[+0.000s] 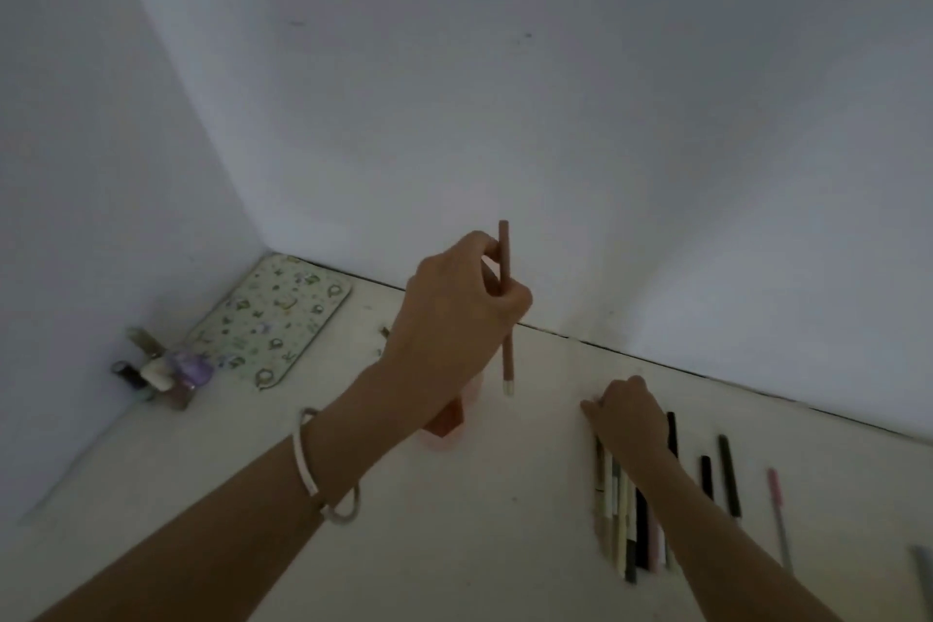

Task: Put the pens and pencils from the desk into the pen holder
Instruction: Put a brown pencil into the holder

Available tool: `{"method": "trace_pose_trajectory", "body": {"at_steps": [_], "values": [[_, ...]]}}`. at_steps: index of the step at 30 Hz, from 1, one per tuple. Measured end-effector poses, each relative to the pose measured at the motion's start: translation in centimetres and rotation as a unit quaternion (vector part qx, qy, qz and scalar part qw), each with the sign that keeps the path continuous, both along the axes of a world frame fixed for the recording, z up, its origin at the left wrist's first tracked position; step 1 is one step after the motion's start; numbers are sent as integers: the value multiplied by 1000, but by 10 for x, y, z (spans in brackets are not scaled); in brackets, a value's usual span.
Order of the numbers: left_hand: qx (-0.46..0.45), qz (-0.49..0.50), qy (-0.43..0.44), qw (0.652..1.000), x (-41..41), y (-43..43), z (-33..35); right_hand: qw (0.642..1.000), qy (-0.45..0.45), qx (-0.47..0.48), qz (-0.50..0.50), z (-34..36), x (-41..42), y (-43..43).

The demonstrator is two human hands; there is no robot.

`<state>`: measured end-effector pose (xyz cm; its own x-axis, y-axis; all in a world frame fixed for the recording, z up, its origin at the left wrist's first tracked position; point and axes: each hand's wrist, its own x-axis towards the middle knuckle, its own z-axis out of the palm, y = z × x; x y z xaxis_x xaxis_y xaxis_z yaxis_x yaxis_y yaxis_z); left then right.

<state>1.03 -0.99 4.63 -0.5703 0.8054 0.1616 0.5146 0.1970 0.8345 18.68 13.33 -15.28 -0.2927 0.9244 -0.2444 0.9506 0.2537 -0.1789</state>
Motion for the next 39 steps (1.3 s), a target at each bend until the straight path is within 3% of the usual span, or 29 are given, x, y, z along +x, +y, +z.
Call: {"method": "trace_pose_trajectory", "body": {"at_steps": [3, 7, 9, 12, 16, 21, 23, 25, 27, 31, 36, 39], "values": [[18, -3, -13, 1000, -20, -7, -5, 998, 64, -15, -18, 1, -8, 0], [47, 12, 25, 999, -43, -4, -14, 957, 284, -34, -52, 54, -23, 13], [52, 16, 92, 994, -48, 1, -19, 901, 426, -37, -71, 98, -31, 17], [6, 14, 204, 979, -53, 10, -30, 790, 609, -33, -60, 157, -39, 6], [-99, -4, 322, 942, -54, 16, -52, 707, 706, 14, -45, 195, -48, -20], [-161, -29, 384, 909, -52, 22, -72, 669, 738, 31, -79, 188, -61, -46], [-179, -30, 404, 897, -52, 21, -75, 671, 734, 36, -92, 176, -65, -52], [-162, -20, 380, 911, -55, 19, -72, 687, 720, 43, -93, 162, -70, -56], [-100, 7, 338, 936, -60, 15, -63, 716, 692, 44, -79, 146, -77, -60], [-25, 41, 298, 953, -72, 4, -37, 789, 613, 32, -41, 114, -91, -66], [-15, 22, 253, 967, -65, -4, -19, 910, 371, 177, 59, 88, -94, -72], [-3, 8, 244, 970, -45, -1, -12, 931, 313, 169, 77, 95, -87, -72]]}}
